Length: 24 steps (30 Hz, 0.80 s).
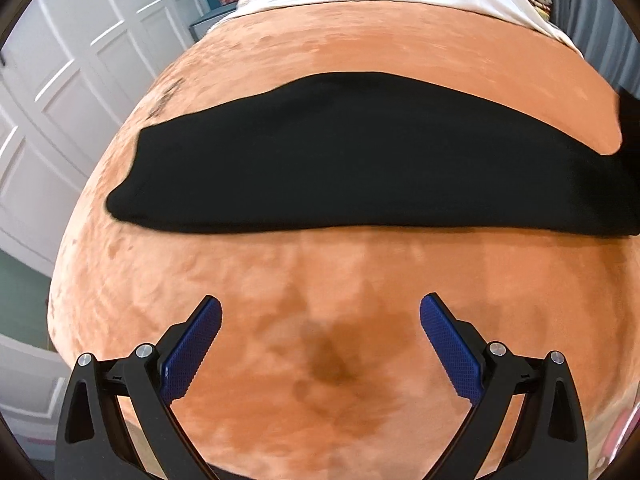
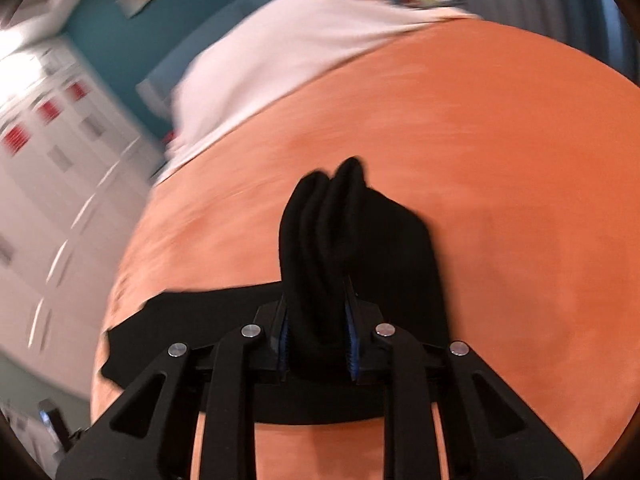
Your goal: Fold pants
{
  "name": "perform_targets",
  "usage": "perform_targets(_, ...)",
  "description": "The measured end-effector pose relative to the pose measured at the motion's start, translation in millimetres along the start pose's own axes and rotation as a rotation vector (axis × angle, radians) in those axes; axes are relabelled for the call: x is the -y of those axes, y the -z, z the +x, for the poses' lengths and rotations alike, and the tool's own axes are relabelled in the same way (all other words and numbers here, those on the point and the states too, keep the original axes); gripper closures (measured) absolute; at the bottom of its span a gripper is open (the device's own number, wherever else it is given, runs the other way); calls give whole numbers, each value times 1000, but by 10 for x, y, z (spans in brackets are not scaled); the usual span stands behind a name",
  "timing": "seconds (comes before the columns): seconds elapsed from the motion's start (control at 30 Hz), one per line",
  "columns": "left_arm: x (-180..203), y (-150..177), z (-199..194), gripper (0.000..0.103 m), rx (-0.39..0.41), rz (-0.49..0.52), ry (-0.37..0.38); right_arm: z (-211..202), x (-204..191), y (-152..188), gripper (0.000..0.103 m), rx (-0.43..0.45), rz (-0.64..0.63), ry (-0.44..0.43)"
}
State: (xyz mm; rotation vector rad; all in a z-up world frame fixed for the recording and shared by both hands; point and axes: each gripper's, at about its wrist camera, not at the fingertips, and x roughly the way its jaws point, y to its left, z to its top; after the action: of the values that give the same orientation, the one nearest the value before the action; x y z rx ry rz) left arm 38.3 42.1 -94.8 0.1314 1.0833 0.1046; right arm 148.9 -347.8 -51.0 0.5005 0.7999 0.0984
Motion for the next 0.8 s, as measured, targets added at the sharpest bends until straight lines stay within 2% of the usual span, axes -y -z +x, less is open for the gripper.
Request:
perform_targets(0.13,-529,98,-5,5,12,-41,-9,565,-1003,187,83,-86,-113,-73)
perform_targets(0.2,-812,140,16,5,15,-71,-15,927,-1507,353,83,-133,-178,-75)
perform_targets(0.33,-1320,198,86,5,16,-140,-28,1473,-2138,651,83,-208,-235,-102)
perform_targets(0.4,-1544,224,135,5,16,-167,-32,1743,-2467,869,83,-248,-291,-79)
perform_targets(0.53,-1804,219,235,5,15,-191,-20,2068,-2710,1209,83,-307,-330,-53)
perform_targets(0.63,-1925,180,281,5,24,-195,-4,2246,-2786,1441,80,-336,-400,13)
perform_targets(0.7,-1952,124,314,5,28,-201,7,2199,-2855,1508,74,-314,-456,35)
perform_targets(0.73,-1958,110,316,5,30,-204,15,2105,-2900,1499,64,-308,-453,24)
perform_targets(0.77,-1979,81,331,5,31,-209,21,2005,-2916,1475,59,-294,-437,6)
perform_targets(0.8,-2010,40,353,5,28,-221,23,1868,-2924,1444,60,-262,-417,-18)
